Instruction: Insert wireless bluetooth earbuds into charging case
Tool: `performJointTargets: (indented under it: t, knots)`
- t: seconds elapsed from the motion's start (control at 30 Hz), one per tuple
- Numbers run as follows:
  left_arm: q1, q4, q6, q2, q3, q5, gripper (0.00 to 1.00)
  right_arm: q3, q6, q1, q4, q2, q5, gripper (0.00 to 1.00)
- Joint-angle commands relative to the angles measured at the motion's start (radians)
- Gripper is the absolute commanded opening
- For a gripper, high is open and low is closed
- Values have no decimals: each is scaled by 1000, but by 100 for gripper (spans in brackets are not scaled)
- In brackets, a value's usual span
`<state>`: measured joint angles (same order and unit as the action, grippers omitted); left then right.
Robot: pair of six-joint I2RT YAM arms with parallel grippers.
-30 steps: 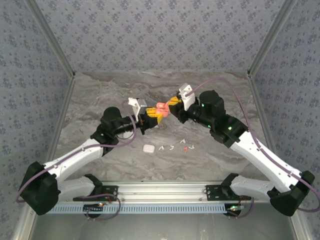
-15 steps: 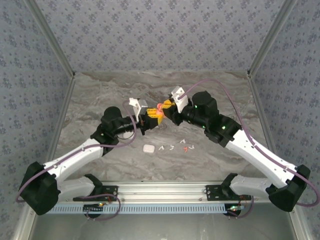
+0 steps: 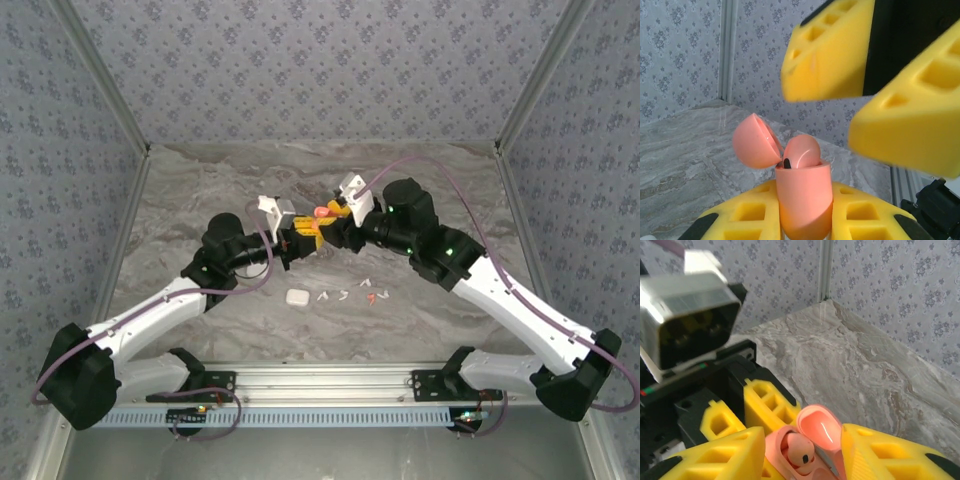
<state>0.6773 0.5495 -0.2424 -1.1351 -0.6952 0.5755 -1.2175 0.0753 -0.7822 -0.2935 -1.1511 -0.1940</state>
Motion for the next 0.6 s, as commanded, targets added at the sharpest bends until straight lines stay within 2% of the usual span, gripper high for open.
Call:
performJointTargets:
  t: [0.0, 0.13, 0.3, 0.43, 0.57]
  knots:
    - [9, 36, 22, 8, -32, -3, 0, -42, -29, 32, -41, 49, -42, 51]
    - [8, 43, 23, 13, -22, -28, 0, -29, -68, 88, -74, 103, -12, 53]
    - [8, 35, 34, 28, -11, -49, 0, 9, -122, 192, -205, 123, 26, 52]
    - [8, 21, 45, 40, -8, -61, 0, 88, -176, 248, -301, 99, 43, 49]
    - [8, 19, 49, 43, -7, -68, 0, 164, -221, 257, -388, 29, 74, 45]
